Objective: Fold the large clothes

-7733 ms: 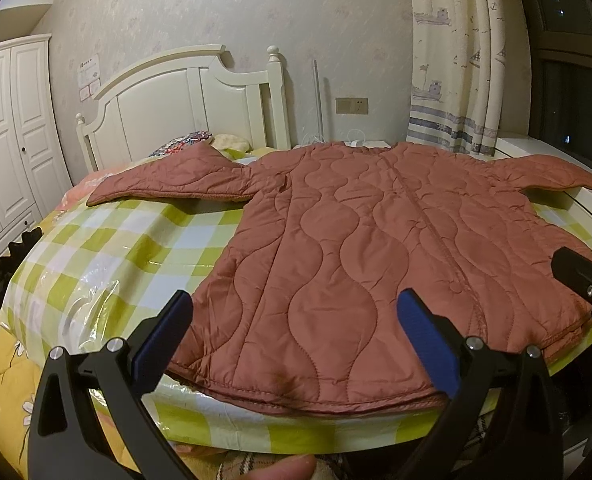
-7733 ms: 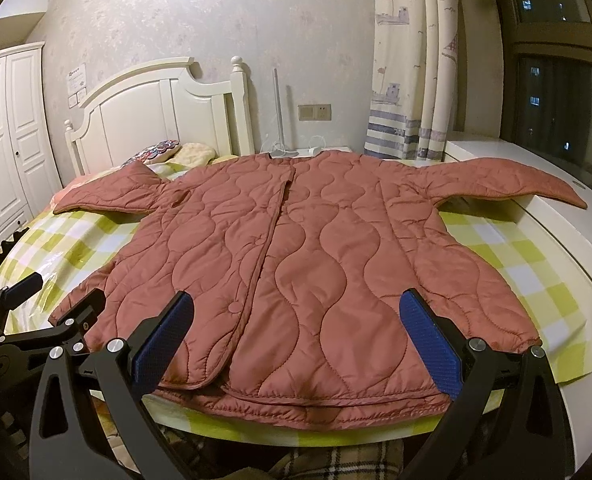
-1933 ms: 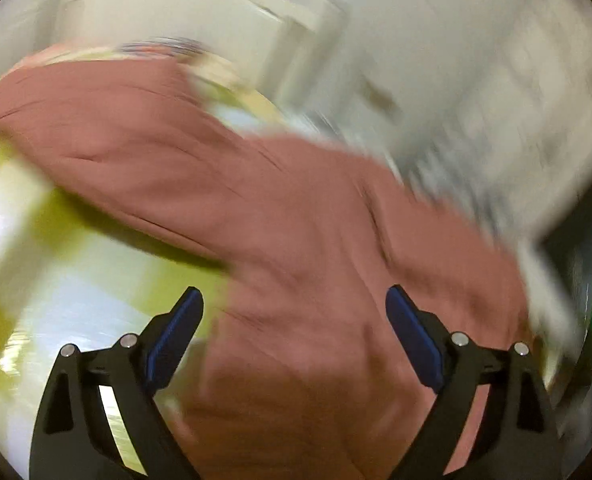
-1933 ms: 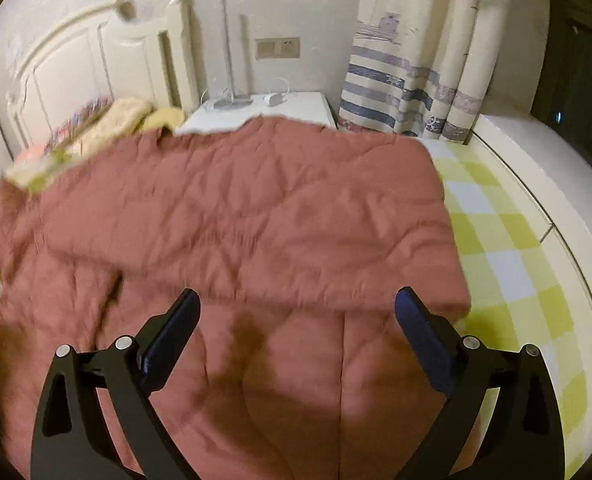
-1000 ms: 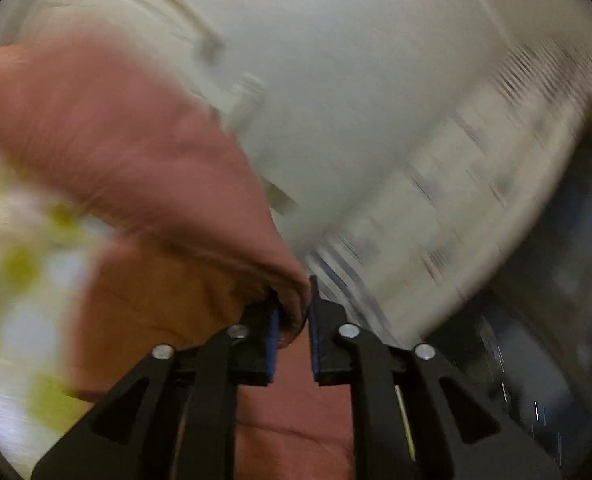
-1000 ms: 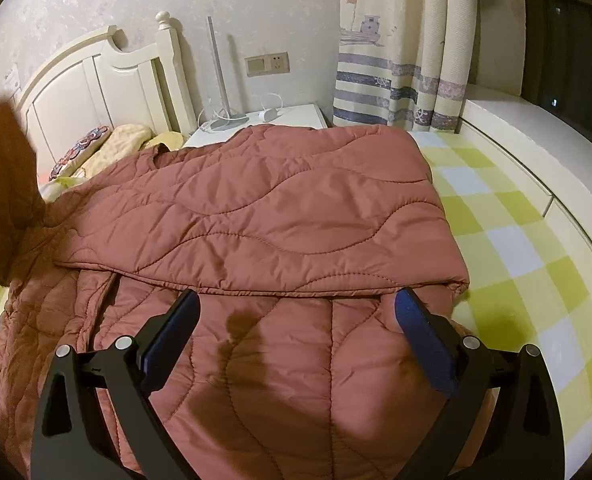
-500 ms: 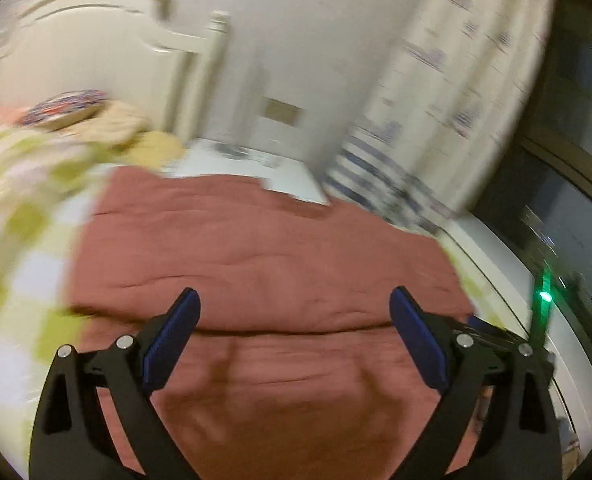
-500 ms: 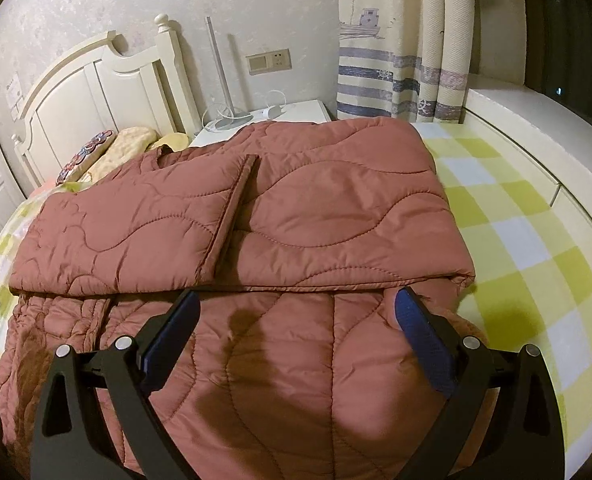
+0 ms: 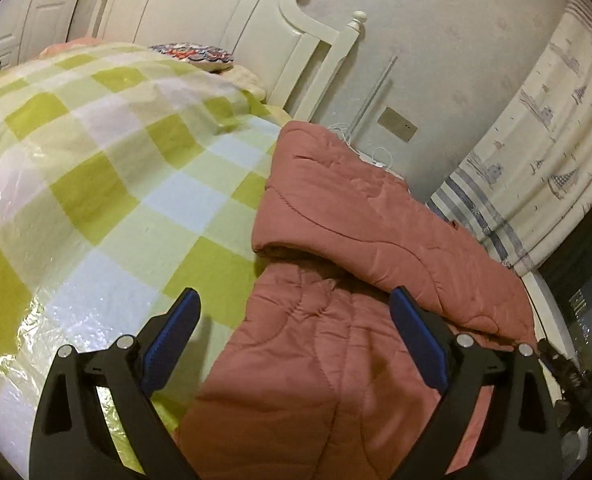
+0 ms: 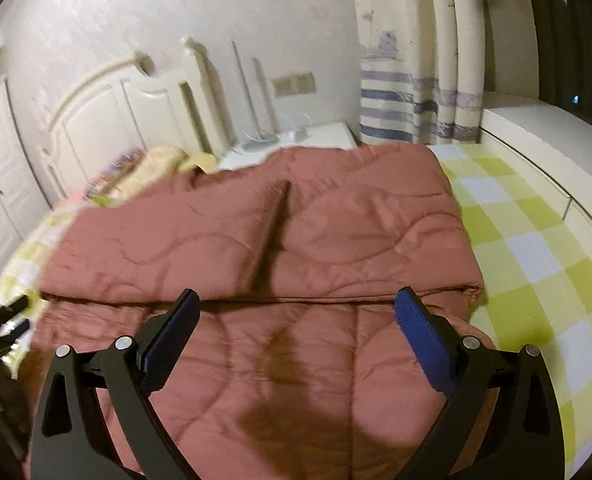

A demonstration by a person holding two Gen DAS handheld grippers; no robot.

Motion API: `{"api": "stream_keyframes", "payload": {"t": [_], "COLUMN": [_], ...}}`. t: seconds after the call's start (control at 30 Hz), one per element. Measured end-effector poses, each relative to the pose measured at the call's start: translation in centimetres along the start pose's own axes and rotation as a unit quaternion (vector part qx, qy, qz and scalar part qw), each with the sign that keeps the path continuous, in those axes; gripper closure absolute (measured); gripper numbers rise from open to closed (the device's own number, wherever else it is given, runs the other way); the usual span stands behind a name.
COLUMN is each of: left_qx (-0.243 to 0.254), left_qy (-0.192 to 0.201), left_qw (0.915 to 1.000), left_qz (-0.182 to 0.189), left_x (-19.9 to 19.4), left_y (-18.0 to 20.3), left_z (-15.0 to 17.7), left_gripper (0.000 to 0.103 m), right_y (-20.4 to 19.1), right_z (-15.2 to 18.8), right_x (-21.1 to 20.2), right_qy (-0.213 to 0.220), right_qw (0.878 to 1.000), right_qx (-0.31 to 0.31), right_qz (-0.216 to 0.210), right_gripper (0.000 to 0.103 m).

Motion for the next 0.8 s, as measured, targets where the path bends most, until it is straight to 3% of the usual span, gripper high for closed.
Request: {"api": "stream_keyframes", "payload": {"t": [0.2, 0.27, 0.43, 0.57, 0.63, 0.7, 0.73, 0.8], "left_qx": [-0.019, -0.022, -0.017, -0.018, -0.018, -0.02, -0.022, -0.026], "left_qy": [-0.009, -0.009, -0.009, -0.009, -0.009, -0.009, -0.009, -0.011], "left_qw": [0.9998, 0.9997, 0.9998, 0.9998, 0.9998, 0.9998, 0.9997, 0.9996], "left_qz": [0.004, 0.005, 0.004, 0.004, 0.004, 0.003, 0.004, 0.002], "left_x": [-0.3, -0.3, -0.4, -0.5, -0.4, -0.5, -0.5, -0.6], "left_y": [-0.6, -0.7, -0.6, -0.6, -0.6, -0.7, -0.7, -0.8], "left_z": [0.3, 0.3, 0.4, 0.4, 0.4, 0.4, 0.4, 0.4], "left_gripper": [0.007, 0.007, 0.005, 0.005, 0.005, 0.005, 0.005, 0.005], "right_y": [-1.9, -2.6, -6.5, -11.5, -13.0, -12.1, -11.4, -9.0], "right_z": [-1.4, -2.1, -3.6, -3.9, -3.3, -2.1, -1.7, -1.0], "right_x": [0.3, 1.1, 2.2, 3.7, 5.2, 8.0, 8.6, 9.3], "right_qy": [-0.029, -0.042, -0.041, -0.039, -0.058, -0.106, -0.118, -0.129], "right_qw": [0.998, 0.997, 0.999, 0.997, 0.991, 0.978, 0.977, 0.986], "right_qx": [0.031, 0.04, 0.015, -0.071, -0.116, -0.142, -0.135, -0.079], "right_qz": [-0.051, -0.044, -0.028, 0.015, 0.044, 0.111, 0.116, 0.07], "right_gripper": [0.009, 0.015, 0.015, 0.015, 0.015, 0.014, 0.009, 0.008]}}
Point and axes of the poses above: each gripper's, at about its wrist camera, not at the fingertips, and x roughly the way its jaws point, y to its right, z to its underside, the point moved 5 cm from there along x, roughly the way its jaws point, and after that the axes turned 8 degrees about -y, right-handed, at the moved point
